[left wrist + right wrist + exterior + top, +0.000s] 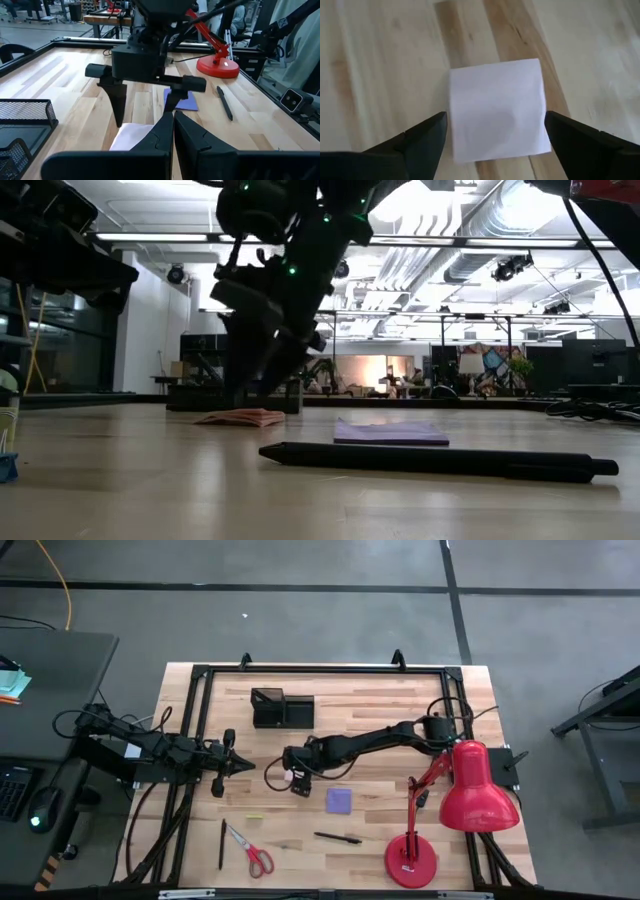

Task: Pick and place office supplies into organizer
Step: Put the pink sticky notes into the black desk organizer

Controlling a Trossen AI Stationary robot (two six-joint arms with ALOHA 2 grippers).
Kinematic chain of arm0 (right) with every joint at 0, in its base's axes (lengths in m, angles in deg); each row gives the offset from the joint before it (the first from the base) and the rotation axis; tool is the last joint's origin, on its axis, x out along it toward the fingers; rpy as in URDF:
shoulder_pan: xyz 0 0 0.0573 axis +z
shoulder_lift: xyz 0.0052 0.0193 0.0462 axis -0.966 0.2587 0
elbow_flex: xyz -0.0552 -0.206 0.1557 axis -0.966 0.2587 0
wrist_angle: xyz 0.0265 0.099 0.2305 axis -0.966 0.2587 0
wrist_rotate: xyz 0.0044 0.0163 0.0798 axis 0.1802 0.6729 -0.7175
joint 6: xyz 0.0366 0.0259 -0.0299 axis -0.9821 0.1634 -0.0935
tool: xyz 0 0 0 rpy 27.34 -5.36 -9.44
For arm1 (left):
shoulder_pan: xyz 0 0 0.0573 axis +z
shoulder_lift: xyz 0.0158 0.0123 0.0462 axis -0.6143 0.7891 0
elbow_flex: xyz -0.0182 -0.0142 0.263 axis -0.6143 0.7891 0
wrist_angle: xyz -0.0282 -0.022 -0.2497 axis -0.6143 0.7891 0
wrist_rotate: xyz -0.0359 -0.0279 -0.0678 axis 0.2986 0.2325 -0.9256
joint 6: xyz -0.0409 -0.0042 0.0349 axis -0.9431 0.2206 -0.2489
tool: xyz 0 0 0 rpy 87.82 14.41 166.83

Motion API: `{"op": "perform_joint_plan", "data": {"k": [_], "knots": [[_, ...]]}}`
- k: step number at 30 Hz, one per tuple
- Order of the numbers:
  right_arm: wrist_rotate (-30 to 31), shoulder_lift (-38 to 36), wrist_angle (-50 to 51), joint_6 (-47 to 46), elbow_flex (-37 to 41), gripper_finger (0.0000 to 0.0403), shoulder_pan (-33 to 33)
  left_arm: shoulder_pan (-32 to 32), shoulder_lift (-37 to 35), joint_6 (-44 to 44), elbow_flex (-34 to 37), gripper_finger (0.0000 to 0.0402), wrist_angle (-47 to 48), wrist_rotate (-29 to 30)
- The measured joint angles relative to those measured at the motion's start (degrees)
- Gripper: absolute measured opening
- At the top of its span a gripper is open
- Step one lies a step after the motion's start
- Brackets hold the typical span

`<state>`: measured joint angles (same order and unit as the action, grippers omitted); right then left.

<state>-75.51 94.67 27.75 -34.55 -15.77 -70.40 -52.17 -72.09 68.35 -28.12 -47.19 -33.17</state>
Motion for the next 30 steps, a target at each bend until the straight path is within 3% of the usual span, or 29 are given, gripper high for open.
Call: {"op": "perform_joint_plan", "data": {"k": [12, 30], "knots": [[3.3, 0.7, -0.4, 2.4, 0.0, 0.0396, 1.5, 0.0, 0.0, 0.0, 0.0, 0.0001, 0.0, 0.0], [-0.5, 2.2, -0.4, 2.7, 0.0, 0.0398, -0.6, 0.0, 0.0, 0.0, 0.0, 0.0001, 0.0, 0.0]]}}
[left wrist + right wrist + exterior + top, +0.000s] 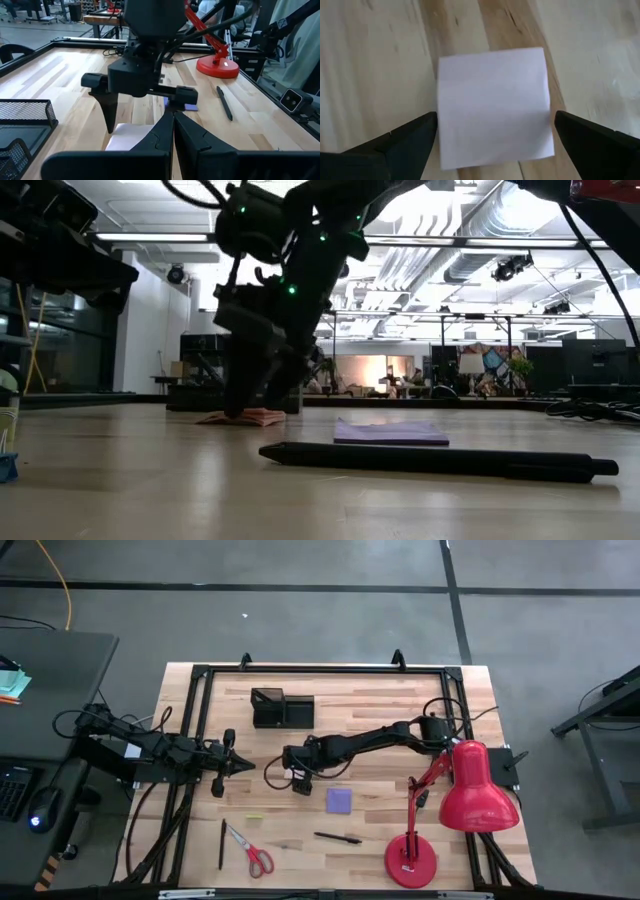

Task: Pick and place office supplies into organizer
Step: Put the pink sticky notes into the black desk organizer

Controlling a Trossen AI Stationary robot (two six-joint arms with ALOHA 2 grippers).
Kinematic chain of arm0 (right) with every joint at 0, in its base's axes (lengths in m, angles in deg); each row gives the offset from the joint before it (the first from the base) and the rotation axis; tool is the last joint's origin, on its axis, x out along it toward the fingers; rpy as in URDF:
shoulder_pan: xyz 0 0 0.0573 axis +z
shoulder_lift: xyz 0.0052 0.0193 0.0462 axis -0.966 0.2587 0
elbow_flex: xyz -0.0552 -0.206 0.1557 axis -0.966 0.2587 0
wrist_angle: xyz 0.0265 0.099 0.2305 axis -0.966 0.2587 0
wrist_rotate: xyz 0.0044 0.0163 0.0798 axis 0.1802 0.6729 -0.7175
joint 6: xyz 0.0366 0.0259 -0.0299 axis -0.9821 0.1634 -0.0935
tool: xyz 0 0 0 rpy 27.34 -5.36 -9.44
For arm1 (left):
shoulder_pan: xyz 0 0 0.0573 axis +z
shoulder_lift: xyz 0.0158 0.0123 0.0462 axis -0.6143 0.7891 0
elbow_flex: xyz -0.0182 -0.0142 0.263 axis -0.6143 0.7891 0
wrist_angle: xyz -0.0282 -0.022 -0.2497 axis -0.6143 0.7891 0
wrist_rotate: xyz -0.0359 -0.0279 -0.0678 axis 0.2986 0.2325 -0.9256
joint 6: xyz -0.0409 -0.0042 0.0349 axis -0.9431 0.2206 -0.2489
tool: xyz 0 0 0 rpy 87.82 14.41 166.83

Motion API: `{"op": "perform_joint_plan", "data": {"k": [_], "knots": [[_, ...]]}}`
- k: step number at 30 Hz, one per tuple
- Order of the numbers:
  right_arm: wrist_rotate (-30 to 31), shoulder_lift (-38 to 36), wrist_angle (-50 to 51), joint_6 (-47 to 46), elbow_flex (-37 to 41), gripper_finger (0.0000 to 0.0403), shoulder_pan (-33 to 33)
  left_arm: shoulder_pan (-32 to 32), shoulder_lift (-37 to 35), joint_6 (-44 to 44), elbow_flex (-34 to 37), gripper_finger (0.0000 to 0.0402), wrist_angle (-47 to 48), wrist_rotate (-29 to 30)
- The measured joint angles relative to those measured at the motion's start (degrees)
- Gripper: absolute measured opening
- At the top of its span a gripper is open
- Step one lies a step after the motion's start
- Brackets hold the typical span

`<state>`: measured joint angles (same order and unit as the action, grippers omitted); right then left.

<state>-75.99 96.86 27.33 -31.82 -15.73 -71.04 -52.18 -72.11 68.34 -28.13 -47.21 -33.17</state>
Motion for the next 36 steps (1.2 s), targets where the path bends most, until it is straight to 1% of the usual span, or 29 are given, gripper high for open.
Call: {"op": "perform_joint_plan", "data": {"k": [8, 12, 15, 21, 28, 36], "knots": [[-0.3, 1.8, -0.7, -3.7, -0.3, 0.0399, -0.4, 0.0, 0.0, 0.0, 0.0, 0.0001, 0.0, 0.0], [-2.7, 1.9, -0.8, -4.2, -0.3, 0.0397, -1.1, 0.0, 0.0, 0.0, 0.0, 0.0001, 0.0, 0.0], [-2.9, 2.0, -1.4, -5.5, -0.3, 0.0397, -1.1, 0.0, 0.0, 0.0, 0.0, 0.0001, 0.0, 0.0], [-4.3, 2.1, -1.5, -6.9, -0.2, 0.0382, -1.2, 0.0, 0.0, 0.0, 0.0, 0.0001, 0.0, 0.0], [-2.9, 2.7, -1.2, -6.7, -0.2, 0.0363, -1.1, 0.0, 0.0, 0.0, 0.0, 0.0001, 0.0, 0.0], [-3.0, 3.0, -1.1, -6.7, -0.1, 0.0360, -1.2, 0.0, 0.0, 0.0, 0.0, 0.0001, 0.0, 0.0]]}}
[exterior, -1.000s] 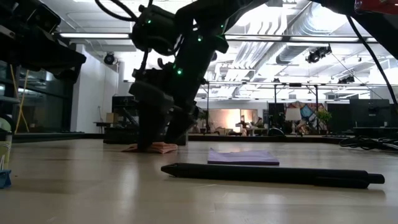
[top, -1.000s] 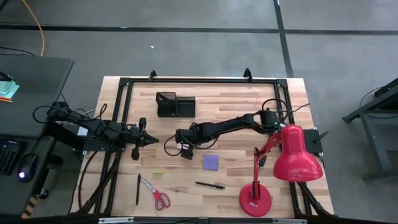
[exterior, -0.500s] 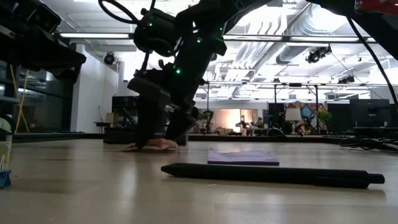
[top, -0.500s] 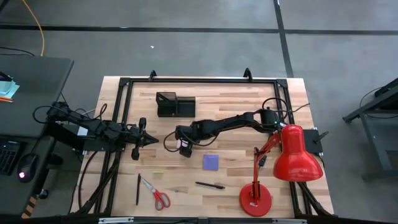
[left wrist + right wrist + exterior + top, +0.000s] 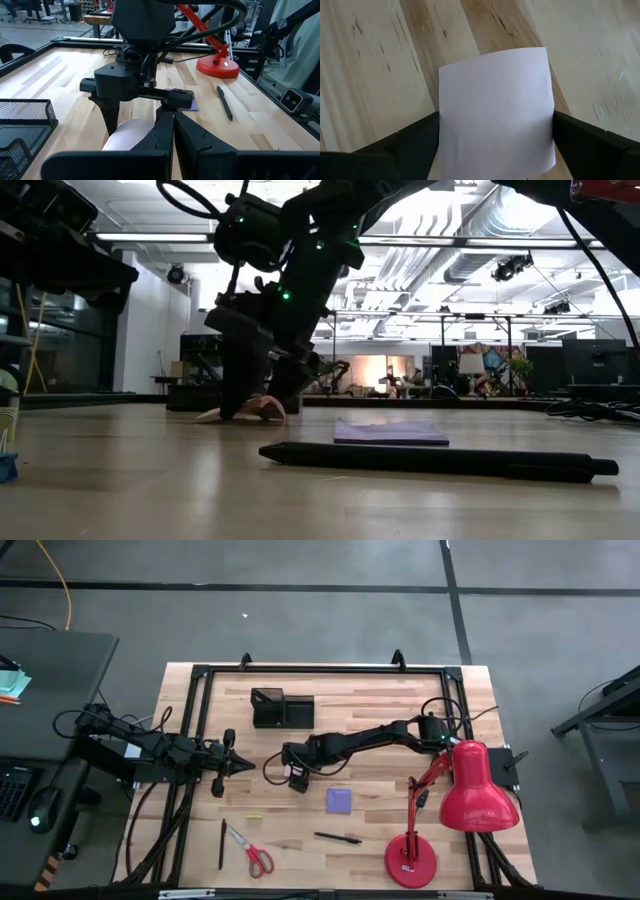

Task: Pick and place office supplies into organizer
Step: Put the pink sticky notes into the black desk organizer

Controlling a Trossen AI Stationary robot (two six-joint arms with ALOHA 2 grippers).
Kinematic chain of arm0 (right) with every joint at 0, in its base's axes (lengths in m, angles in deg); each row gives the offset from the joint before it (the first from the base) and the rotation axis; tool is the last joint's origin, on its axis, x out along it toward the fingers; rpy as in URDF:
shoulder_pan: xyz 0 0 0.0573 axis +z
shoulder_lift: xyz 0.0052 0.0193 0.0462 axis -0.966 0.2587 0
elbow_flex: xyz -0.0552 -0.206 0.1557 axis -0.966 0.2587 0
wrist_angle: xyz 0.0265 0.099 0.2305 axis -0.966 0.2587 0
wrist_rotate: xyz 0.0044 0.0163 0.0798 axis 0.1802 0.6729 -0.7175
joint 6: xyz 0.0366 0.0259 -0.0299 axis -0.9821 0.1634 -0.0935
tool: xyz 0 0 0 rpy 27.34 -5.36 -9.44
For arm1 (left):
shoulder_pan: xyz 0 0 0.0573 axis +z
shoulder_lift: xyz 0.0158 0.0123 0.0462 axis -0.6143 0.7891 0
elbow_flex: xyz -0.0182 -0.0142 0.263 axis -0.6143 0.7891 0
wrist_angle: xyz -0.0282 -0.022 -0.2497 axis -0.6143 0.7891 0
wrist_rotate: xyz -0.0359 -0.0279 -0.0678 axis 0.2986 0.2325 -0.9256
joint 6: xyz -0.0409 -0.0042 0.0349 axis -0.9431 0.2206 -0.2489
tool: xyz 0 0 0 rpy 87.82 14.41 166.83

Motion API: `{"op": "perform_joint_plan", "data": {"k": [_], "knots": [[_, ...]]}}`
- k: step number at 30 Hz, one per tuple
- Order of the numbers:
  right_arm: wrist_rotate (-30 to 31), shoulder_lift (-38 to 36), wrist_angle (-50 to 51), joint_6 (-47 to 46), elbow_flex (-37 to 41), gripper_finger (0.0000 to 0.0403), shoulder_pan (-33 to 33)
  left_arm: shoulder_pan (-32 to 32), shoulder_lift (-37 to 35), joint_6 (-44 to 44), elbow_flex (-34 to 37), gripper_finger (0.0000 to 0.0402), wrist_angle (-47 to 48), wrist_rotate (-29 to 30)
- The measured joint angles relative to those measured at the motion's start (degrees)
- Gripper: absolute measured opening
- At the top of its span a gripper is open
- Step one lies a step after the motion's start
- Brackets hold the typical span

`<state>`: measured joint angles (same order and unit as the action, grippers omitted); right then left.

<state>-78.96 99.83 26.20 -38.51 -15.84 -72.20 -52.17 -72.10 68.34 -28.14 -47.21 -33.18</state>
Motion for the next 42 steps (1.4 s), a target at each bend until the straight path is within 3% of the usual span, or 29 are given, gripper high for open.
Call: {"op": "perform_joint_plan", "data": {"k": [22, 27, 42], "knots": [[1.6, -1.8, -0.2, 4.5, 0.1, 0.0359, -1.2, 0.0, 0.0, 0.0, 0.0, 0.0001, 0.0, 0.0], [4.5, -2.3, 1.3, 6.0, 0.2, 0.0359, -1.3, 0.0, 0.0, 0.0, 0.0, 0.0001, 0.0, 0.0], [4.0, -5.0, 2.4, 8.5, 0.2, 0.0351, -2.2, 0.0, 0.0, 0.0, 0.0, 0.0001, 0.0, 0.0]]}}
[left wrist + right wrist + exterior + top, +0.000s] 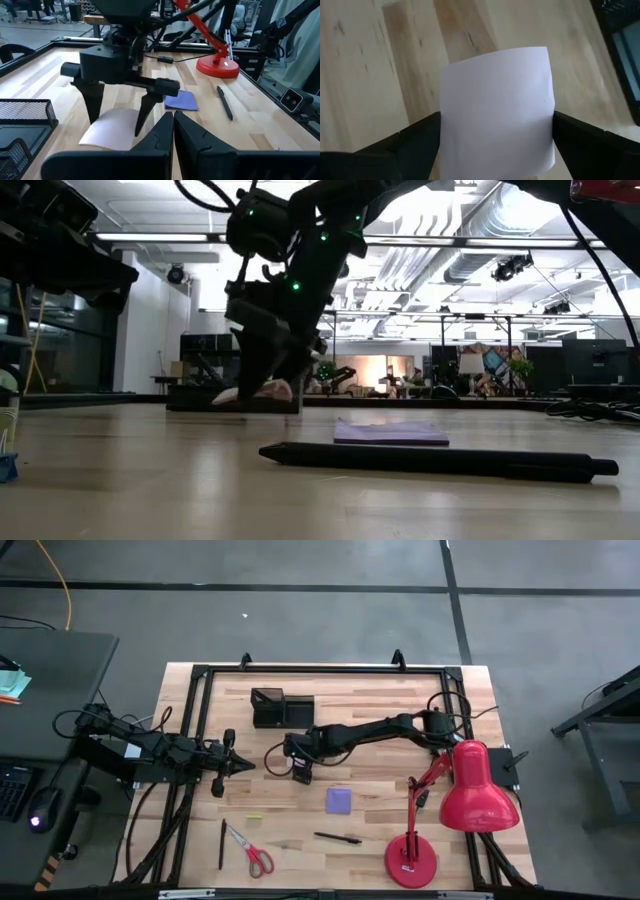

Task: Pick and place office supplies into organizer
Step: Put the pink sticky notes into the black desk organizer

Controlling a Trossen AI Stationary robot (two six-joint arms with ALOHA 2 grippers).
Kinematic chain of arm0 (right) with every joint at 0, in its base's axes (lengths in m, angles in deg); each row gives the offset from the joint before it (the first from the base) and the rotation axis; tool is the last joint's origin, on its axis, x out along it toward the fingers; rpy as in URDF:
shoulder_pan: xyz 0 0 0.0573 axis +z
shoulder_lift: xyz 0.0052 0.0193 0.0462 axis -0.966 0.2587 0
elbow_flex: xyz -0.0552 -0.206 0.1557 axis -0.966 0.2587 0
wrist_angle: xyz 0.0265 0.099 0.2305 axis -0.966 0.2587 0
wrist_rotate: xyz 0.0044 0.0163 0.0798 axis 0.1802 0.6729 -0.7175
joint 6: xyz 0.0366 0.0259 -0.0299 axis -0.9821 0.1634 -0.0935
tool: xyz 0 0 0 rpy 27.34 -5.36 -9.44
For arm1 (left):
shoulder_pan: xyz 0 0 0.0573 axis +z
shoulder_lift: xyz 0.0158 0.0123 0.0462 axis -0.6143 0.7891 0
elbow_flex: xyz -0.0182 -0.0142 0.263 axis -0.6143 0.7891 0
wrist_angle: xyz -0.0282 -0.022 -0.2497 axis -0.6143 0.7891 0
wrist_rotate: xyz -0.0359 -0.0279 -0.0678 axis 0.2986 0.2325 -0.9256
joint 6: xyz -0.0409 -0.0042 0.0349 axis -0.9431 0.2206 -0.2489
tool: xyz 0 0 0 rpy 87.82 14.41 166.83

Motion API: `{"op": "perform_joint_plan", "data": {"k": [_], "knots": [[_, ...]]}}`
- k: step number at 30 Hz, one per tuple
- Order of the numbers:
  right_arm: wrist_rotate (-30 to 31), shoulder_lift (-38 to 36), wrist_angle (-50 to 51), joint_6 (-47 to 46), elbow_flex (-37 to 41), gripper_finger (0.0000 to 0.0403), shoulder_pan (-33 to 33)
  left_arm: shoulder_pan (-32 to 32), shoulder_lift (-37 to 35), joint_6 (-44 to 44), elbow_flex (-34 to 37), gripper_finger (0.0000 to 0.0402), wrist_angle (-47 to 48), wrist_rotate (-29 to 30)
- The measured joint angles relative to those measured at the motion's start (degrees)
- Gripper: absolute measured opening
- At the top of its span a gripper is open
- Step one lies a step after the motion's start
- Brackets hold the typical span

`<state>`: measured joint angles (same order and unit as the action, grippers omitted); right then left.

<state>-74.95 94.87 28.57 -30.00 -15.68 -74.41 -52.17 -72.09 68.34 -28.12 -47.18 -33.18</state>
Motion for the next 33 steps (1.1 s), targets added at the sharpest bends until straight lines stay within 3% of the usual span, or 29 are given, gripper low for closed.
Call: {"op": "perform_joint_plan", "data": {"k": [12, 18, 33], "knots": [[6.6, -2.3, 0.4, 2.9, -0.1, 0.0339, -2.1, 0.0, 0.0, 0.0, 0.0, 0.0001, 0.0, 0.0], [4.7, -2.9, -0.6, 3.5, -0.1, 0.0338, -5.1, 0.0, 0.0, 0.0, 0.0, 0.0001, 0.0, 0.0], [3.4, -3.4, -0.5, 16.5, -5.2, 0.0338, -10.8, 0.0, 0.0, 0.0, 0.0, 0.0001, 0.0, 0.0]]}}
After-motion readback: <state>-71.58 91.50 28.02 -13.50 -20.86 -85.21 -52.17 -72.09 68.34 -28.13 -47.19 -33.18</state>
